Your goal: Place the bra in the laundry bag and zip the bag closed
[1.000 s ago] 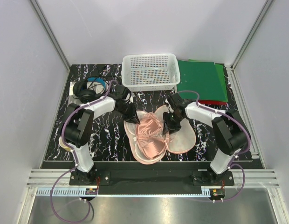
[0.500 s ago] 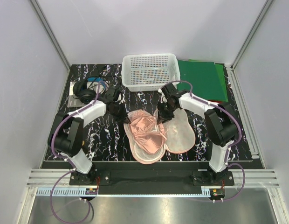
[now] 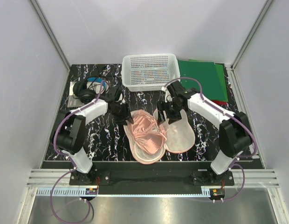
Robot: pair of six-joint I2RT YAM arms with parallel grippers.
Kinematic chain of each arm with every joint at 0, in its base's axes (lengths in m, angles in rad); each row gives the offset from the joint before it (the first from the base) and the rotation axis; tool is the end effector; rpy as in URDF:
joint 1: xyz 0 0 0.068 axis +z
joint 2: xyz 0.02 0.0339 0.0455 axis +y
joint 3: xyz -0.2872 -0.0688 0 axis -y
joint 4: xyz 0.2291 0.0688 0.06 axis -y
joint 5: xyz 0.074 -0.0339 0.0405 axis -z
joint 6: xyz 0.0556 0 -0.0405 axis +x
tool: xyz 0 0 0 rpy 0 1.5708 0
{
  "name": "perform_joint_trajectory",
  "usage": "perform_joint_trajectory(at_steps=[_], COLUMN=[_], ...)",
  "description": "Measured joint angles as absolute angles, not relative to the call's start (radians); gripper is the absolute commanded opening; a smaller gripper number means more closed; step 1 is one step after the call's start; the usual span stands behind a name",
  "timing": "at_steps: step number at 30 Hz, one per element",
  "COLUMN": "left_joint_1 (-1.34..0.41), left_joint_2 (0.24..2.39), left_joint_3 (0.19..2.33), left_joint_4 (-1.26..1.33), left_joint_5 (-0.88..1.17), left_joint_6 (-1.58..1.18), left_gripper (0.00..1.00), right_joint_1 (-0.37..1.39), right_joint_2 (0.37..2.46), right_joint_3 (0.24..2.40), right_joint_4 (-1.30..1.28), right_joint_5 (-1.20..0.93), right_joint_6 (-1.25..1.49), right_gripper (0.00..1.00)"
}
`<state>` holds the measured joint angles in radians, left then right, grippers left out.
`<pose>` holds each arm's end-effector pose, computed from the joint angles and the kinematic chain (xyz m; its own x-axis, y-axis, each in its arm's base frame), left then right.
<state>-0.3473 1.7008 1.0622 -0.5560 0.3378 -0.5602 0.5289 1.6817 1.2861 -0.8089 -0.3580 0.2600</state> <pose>0.2978 -0.1274 0.1923 -0.9723 -0.1812 -0.1474 -0.0957 0.8847 -0.4563 0.2763 0.1841 0.2483 -0.9283 -0.2637 -0.2620 -0.3542 0.8414 0.4082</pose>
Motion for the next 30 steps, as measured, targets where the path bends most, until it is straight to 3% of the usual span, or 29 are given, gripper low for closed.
perform_joint_trajectory(at_steps=[6,10,11,15,16,18,19,23,30], left_joint_1=[-0.347,-0.347,-0.347,-0.347,-0.347,-0.347,-0.347,-0.347,-0.352], left_joint_2=[1.718,1.762,1.769,1.772,1.772,1.772,1.772,1.770,1.624], left_joint_3=[1.119,1.156,1.158,1.161,1.163,1.166,1.166,1.166,1.119], left_joint_4=[-0.592,-0.599,-0.604,-0.622,-0.625,-0.628,-0.630,-0.648,-0.691], left_joint_5=[0.352,0.357,0.358,0.358,0.358,0.359,0.358,0.353,0.317], left_joint_6=[-0.515,-0.495,-0.490,-0.473,-0.470,-0.465,-0.463,-0.451,-0.449], left_gripper=[0.44,0.40,0.38,0.31,0.31,0.35,0.43,0.52,0.56], right_joint_1=[0.529,0.529,0.529,0.529,0.529,0.529,0.529,0.530,0.530], right_joint_2=[1.855,1.958,1.974,1.993,1.991,1.987,1.979,1.916,1.665], right_joint_3=[1.453,1.484,1.483,1.466,1.453,1.411,1.378,1.251,1.200], right_joint_4=[-0.746,-0.704,-0.704,-0.694,-0.686,-0.657,-0.643,-0.640,-0.704], right_joint_5=[-0.379,-0.377,-0.375,-0.379,-0.386,-0.407,-0.420,-0.457,-0.424], right_joint_6=[0.163,0.124,0.119,0.120,0.129,0.152,0.170,0.226,0.258], right_gripper=[0.79,0.73,0.70,0.42,0.41,0.45,0.48,0.71,0.75])
